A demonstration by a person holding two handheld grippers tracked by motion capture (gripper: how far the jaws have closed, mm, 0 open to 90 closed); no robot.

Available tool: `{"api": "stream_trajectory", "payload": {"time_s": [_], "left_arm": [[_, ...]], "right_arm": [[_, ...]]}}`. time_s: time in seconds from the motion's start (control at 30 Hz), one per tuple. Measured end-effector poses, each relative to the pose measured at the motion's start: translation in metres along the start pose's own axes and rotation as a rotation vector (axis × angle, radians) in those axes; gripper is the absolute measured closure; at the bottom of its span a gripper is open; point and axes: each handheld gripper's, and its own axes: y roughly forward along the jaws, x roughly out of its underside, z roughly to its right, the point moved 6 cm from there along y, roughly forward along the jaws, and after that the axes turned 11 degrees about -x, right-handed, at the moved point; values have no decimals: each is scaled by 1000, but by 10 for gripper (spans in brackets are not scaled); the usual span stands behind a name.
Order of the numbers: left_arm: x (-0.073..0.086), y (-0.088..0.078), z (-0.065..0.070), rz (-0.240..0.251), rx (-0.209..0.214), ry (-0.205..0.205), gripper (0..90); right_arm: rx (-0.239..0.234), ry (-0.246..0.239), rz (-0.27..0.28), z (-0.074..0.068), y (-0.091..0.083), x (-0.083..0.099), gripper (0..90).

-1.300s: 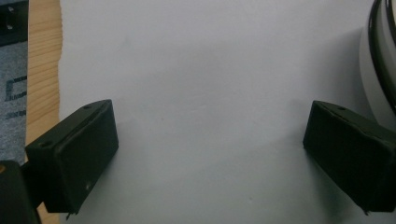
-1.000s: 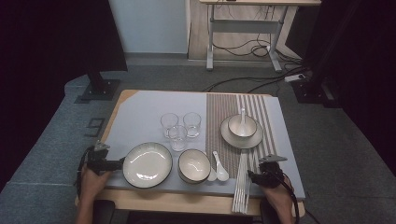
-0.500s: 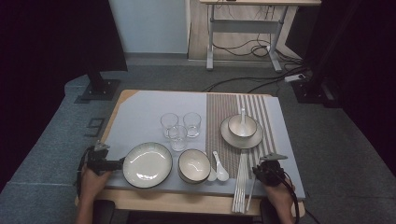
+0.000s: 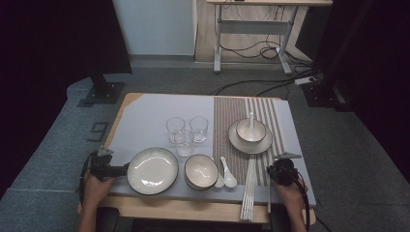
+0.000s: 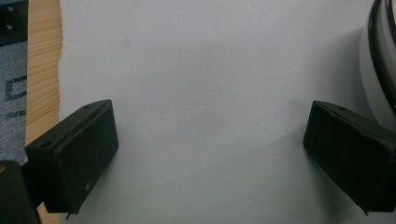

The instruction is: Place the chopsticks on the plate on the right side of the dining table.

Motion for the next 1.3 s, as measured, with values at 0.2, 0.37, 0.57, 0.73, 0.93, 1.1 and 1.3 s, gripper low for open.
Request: {"api": "stream_trajectory", "payload": {"time_s": [0.2, 0.37, 0.57, 0.73, 0.93, 1.1, 1.3], "left_arm": [[0, 0, 0, 0, 0, 0, 29], [0, 0, 0, 0, 0, 0, 29], [0, 0, 0, 0, 0, 0, 30], [0, 0, 0, -1, 1, -1, 29], [0, 0, 0, 0, 0, 0, 29], [0, 0, 0, 0, 0, -1, 29], [0, 0, 0, 0, 0, 0, 29]], "right_arm": [[34, 24, 2, 16, 1, -5, 809], [37, 33, -4, 25, 2, -9, 822], [70, 27, -19, 34, 2, -13, 835], [45, 31, -22, 43, -1, -11, 837], [31, 33, -26, 47, -6, -11, 712], [29, 5, -30, 44, -20, -11, 560], [2, -5, -126, 34, -31, -2, 463]]}}
